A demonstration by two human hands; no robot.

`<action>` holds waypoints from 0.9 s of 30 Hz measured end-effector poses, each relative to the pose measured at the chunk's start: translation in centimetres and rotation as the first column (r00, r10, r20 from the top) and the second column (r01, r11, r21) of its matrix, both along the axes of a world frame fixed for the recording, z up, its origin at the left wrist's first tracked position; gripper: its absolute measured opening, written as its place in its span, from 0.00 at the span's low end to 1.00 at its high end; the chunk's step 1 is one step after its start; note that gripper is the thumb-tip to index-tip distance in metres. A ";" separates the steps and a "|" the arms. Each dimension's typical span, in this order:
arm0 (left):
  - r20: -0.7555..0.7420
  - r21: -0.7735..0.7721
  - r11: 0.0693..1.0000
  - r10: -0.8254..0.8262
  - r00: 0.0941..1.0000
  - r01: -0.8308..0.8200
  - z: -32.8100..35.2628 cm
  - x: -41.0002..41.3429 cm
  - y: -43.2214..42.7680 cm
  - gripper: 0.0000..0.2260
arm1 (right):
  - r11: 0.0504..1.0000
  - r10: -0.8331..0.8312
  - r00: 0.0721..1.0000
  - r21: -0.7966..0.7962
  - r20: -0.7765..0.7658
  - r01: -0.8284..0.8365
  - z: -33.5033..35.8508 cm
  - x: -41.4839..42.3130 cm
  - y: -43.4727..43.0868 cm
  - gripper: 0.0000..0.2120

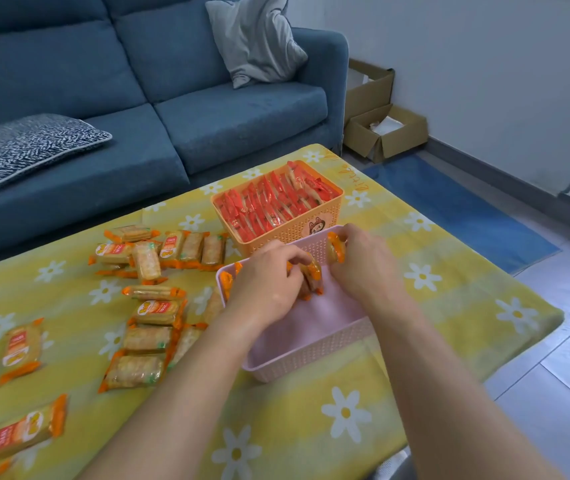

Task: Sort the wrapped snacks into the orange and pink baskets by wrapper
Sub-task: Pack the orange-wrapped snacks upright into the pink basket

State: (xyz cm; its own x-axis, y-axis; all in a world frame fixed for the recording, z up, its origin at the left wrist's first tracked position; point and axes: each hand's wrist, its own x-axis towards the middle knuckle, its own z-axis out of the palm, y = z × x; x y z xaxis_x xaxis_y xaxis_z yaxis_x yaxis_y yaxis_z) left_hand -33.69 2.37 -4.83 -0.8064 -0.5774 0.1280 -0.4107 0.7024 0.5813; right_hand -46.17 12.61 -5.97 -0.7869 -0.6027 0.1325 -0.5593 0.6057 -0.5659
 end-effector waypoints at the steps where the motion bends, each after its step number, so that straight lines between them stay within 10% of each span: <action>1: 0.029 0.007 1.000 -0.014 0.999 0.014 -0.2 0.0 0.2 0.12 | 1.000 0.016 1.000 0.013 -0.007 -0.016 -0.6 0.2 -0.4 0.12; 9: -0.066 0.089 0.996 0.033 0.997 -0.027 -1.1 1.7 -0.3 0.12 | 0.993 0.021 0.992 0.114 0.127 -0.036 -1.7 0.7 -2.2 0.04; 21: -0.215 0.084 0.980 0.194 0.957 -0.180 0.1 8.5 -2.8 0.12 | 0.999 -0.006 0.999 0.054 -0.043 0.008 2.6 4.1 -2.2 0.18; 27: -0.045 -0.019 0.917 0.397 0.917 -0.398 -1.6 18.6 -5.7 0.13 | 0.878 0.398 0.913 -0.251 -0.093 -0.408 3.8 14.1 -5.3 0.10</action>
